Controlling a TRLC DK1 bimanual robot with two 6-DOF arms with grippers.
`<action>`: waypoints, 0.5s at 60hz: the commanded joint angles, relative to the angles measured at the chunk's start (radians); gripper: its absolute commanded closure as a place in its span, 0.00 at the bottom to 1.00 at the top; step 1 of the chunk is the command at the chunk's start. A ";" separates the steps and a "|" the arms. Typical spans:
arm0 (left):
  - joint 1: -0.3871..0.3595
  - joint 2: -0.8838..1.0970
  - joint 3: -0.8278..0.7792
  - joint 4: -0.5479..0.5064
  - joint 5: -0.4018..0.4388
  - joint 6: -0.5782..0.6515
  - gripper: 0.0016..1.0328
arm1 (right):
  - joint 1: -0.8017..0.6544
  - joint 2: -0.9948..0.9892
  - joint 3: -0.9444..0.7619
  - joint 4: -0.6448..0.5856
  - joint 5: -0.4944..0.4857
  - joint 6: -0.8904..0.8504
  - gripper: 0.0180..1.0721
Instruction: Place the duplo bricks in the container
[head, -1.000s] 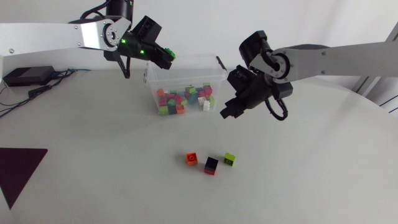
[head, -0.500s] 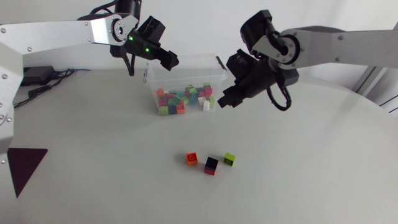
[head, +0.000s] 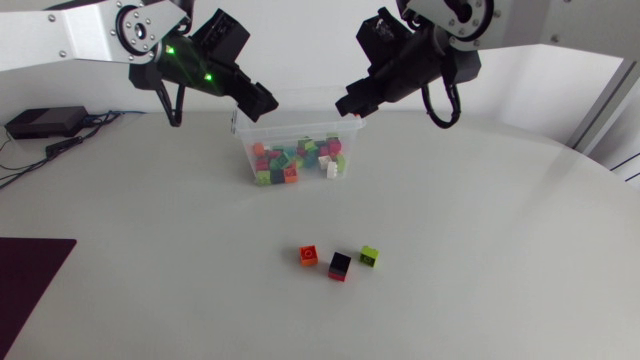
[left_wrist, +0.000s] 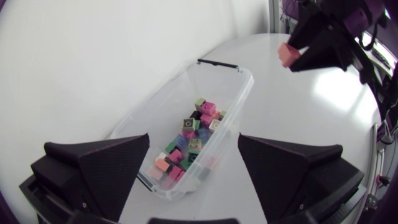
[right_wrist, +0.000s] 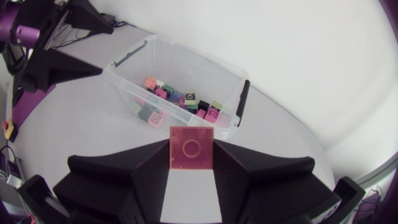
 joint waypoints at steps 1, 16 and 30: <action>-0.004 -0.055 -0.080 -0.013 0.002 0.065 0.04 | 0.009 0.056 0.047 -0.009 -0.006 0.027 0.72; -0.019 -0.170 -0.278 -0.007 0.003 0.162 0.04 | 0.013 0.131 0.153 0.002 -0.020 0.033 0.72; -0.057 -0.233 -0.393 -0.001 0.011 0.217 0.04 | 0.016 0.205 0.251 0.002 -0.021 0.031 0.72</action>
